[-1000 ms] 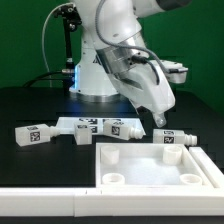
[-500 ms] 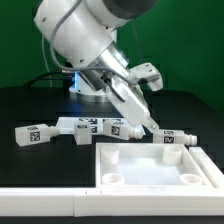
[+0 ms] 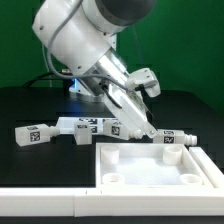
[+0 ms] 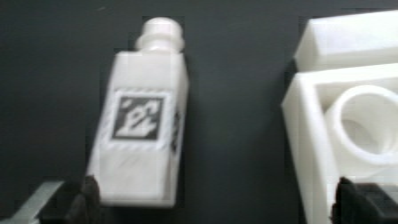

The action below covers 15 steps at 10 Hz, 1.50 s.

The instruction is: Assemble square table

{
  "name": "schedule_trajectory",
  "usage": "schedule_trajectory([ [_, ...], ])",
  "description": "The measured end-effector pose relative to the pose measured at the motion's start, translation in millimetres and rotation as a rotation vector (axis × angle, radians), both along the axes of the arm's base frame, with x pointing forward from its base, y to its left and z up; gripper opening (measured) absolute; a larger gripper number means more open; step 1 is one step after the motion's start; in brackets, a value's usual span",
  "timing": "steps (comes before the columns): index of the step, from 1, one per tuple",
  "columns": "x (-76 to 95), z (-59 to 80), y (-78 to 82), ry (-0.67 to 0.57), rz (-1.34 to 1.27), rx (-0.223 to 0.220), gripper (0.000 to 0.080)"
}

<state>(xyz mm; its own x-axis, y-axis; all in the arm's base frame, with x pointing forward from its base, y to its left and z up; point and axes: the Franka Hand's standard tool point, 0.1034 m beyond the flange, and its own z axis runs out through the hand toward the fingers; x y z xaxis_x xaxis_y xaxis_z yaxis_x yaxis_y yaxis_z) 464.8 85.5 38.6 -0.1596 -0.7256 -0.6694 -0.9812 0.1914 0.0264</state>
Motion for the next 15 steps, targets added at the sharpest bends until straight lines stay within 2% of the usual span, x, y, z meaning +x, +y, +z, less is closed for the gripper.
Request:
schedule_trajectory([
  [2,1.6,-1.3,16.6,0.002,-0.023,-0.042,0.0649],
  [4,2.4,-2.4,7.9,0.003,-0.037,-0.046,0.0649],
  [6,-0.1,-2.9,8.6,-0.011,-0.024,-0.052,0.0649],
  [10,-5.8,-3.6,17.4,-0.059,0.086,-0.097,0.0649],
  [13,-6.8,-5.7,15.1,-0.054,0.081,-0.096,0.0649],
  [15,-8.8,-4.1,20.8,-0.09,0.139,-0.063,0.0649],
])
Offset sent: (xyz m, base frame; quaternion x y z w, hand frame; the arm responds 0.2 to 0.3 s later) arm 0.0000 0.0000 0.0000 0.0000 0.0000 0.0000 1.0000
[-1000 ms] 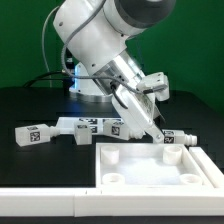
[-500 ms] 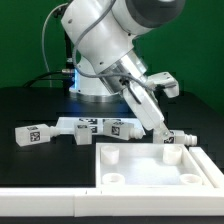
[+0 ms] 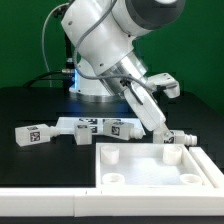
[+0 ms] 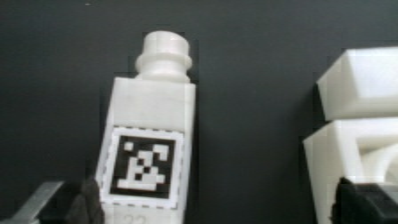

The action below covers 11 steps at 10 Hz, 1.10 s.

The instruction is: Assemble square table

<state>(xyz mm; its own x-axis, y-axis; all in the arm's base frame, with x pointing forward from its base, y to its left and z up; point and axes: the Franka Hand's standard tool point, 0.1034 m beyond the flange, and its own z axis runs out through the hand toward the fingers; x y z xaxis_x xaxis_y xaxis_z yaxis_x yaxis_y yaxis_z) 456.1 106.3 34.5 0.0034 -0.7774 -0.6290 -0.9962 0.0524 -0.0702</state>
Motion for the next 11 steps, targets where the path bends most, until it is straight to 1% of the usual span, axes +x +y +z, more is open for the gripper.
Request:
schedule_trajectory([
  [1,-0.5,1.8,-1.9,-0.011,0.02,0.049,0.0649],
  [2,-0.5,3.6,-4.7,-0.012,0.036,0.124,0.0649],
  [3,0.8,2.3,-12.5,0.0,0.033,0.205,0.0649],
  [4,-0.6,-1.5,-15.9,0.002,0.028,0.26,0.0649],
  [5,-4.5,-1.8,-15.0,0.014,0.025,0.342,0.0649],
  [6,-4.0,-5.8,-18.2,0.023,0.001,0.343,0.0649],
  [7,-5.5,-5.9,-10.9,0.033,-0.024,0.357,0.0649],
  [8,-6.8,-6.0,-4.5,0.035,-0.02,0.359,0.0649],
  [9,-8.4,-6.7,-1.7,0.038,-0.016,0.358,0.0649],
  [10,-10.5,-9.9,-0.9,0.045,-0.016,0.358,0.0649],
  [11,-13.7,-16.4,-1.4,0.053,-0.016,0.346,0.0649],
])
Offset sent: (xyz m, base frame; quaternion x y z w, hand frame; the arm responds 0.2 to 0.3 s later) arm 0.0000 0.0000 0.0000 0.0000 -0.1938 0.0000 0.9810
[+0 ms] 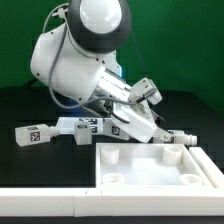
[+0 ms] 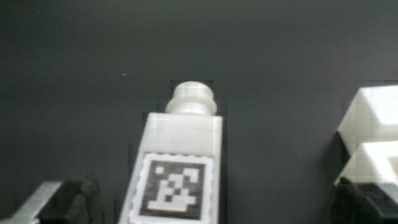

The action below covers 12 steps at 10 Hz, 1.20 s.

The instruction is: Assemble square table

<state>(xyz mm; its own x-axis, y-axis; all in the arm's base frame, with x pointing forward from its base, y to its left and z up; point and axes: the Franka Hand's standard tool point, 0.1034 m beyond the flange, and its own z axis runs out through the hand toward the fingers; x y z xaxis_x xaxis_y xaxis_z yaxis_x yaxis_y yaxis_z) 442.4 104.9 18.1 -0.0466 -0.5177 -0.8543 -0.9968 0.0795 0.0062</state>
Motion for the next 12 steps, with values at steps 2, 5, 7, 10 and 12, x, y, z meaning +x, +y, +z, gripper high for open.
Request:
schedule_trajectory([
  [2,-3.8,-7.0,0.6,0.006,0.007,-0.01,0.0649],
  [5,-3.6,-6.8,0.4,0.006,0.008,-0.008,0.0649],
  [7,-3.6,-6.8,0.3,0.006,0.008,-0.008,0.0556],
  [10,-3.3,-6.7,0.0,0.005,0.007,-0.008,0.0284],
  [12,0.1,4.1,-4.5,-0.001,0.04,-0.026,0.0284],
])
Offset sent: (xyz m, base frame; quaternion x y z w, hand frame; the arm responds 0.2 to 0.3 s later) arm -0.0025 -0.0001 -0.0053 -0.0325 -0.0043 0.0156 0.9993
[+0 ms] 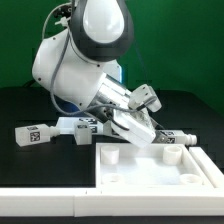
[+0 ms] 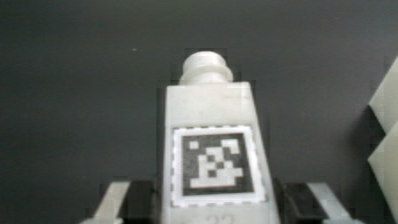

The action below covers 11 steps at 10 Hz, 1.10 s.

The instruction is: Assemble square table

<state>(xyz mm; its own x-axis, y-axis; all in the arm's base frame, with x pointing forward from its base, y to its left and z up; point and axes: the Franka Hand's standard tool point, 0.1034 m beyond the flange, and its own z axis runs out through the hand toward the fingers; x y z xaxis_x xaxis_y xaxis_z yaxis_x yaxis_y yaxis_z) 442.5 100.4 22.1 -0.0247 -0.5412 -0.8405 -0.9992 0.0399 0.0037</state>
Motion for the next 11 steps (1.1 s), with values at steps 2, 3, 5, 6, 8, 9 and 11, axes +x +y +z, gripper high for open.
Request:
schedule_trajectory([
  [2,16.3,47.9,-15.2,-0.084,0.065,0.014,0.0284],
  [3,23.1,53.8,-21.7,-0.089,0.038,-0.051,0.0284],
  [5,24.4,48.5,-17.9,-0.099,0.033,-0.218,0.0285],
  [6,27.2,49.1,-19.6,-0.105,0.049,-0.27,0.0285],
  [8,47.1,68.5,-32.5,-0.158,0.206,-0.394,0.0285],
  [9,59.4,94.3,-38.8,-0.21,0.257,-0.446,0.0285],
  [11,72.7,121.8,-32.2,-0.272,0.289,-0.607,0.0285],
])
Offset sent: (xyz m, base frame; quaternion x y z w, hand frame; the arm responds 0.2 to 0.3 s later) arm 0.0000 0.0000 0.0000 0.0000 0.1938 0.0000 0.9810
